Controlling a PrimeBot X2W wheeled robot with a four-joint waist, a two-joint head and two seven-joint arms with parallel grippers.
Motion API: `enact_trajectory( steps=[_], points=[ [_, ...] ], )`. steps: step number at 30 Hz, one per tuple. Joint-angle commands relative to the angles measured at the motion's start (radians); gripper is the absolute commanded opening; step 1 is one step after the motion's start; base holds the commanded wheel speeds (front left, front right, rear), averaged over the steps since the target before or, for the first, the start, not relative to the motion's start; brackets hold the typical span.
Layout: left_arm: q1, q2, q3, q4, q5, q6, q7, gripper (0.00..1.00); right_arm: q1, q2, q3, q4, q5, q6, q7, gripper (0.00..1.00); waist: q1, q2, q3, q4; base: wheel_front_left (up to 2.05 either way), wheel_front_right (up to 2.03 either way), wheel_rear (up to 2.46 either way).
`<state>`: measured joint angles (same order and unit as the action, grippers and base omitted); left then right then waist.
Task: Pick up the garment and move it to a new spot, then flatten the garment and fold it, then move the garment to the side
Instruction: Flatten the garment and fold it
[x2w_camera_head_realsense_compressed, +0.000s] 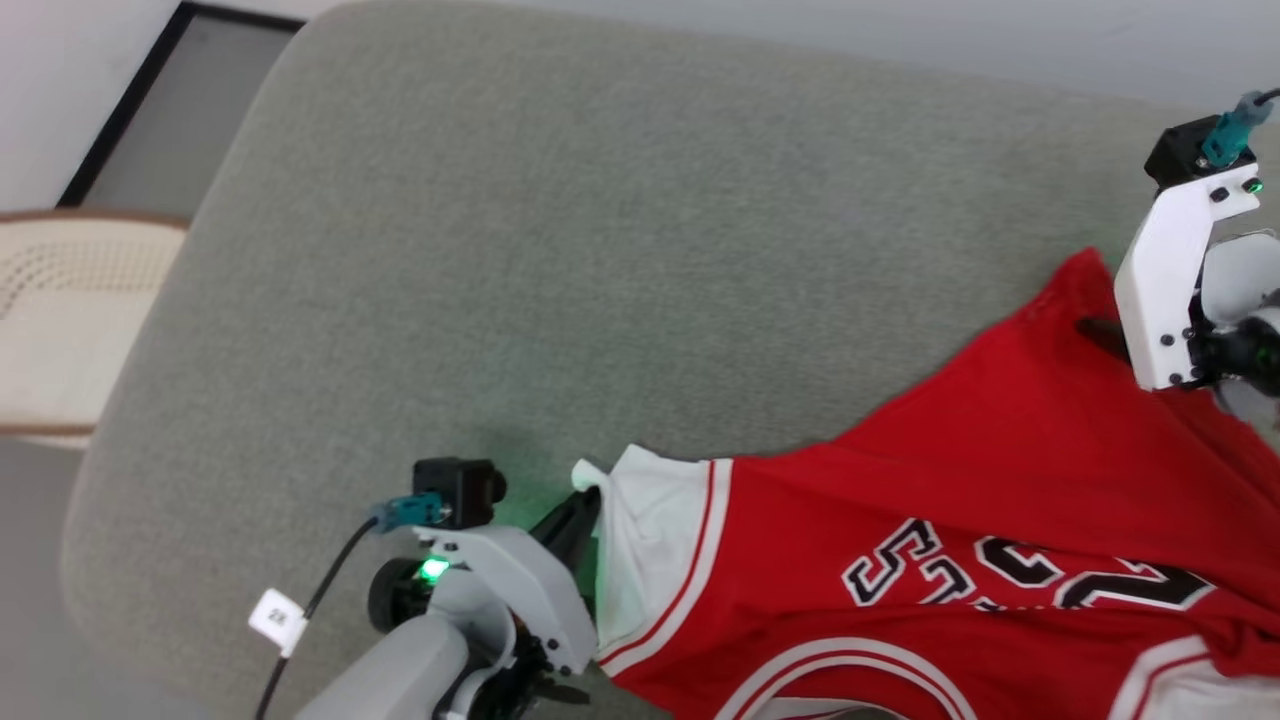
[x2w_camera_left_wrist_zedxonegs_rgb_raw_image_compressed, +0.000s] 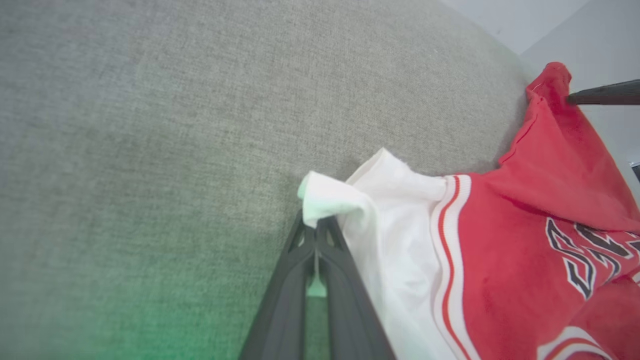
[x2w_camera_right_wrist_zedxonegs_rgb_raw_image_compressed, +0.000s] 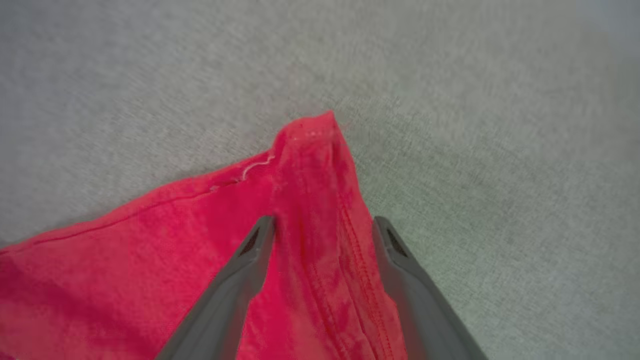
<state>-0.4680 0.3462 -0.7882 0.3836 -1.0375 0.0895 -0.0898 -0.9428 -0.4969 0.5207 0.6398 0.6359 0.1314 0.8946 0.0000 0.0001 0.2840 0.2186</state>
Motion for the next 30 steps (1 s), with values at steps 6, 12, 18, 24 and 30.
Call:
enact_trajectory(
  steps=[6, 12, 18, 24, 30],
  points=[
    [-0.041, -0.039, -0.013, 0.041, 0.009, -0.029, -0.012, 0.00, -0.079, 0.034, 0.002, 0.158, 0.020, -0.002, 0.091, 1.00, 0.0000, -0.0001, 0.063, 0.072, 0.00, 0.00, 0.00],
    [-0.061, -0.059, -0.016, 0.083, 0.007, -0.047, -0.022, 0.00, -0.100, 0.094, 0.005, 0.314, -0.005, -0.002, 0.128, 0.00, 0.0000, -0.0001, 0.086, 0.090, 0.00, 0.00, 0.00],
    [-0.061, -0.055, -0.001, 0.125, -0.012, -0.051, -0.026, 0.00, -0.153, 0.111, 0.010, 0.337, -0.005, -0.001, 0.099, 0.00, 0.0000, -0.0001, 0.063, 0.069, 0.00, 0.00, 0.00],
    [-0.109, -0.019, 0.034, 0.133, -0.029, -0.051, 0.000, 0.00, -0.176, 0.105, 0.017, 0.299, 0.021, -0.001, 0.019, 0.00, 0.0000, -0.0001, 0.010, 0.007, 0.00, 0.00, 0.00],
    [-0.211, 0.050, 0.043, 0.146, -0.025, -0.044, 0.098, 0.00, -0.203, 0.123, 0.023, 0.290, 0.025, -0.001, -0.083, 0.00, 0.0000, -0.0001, -0.062, -0.069, 0.00, 0.00, 0.00]
  ],
)
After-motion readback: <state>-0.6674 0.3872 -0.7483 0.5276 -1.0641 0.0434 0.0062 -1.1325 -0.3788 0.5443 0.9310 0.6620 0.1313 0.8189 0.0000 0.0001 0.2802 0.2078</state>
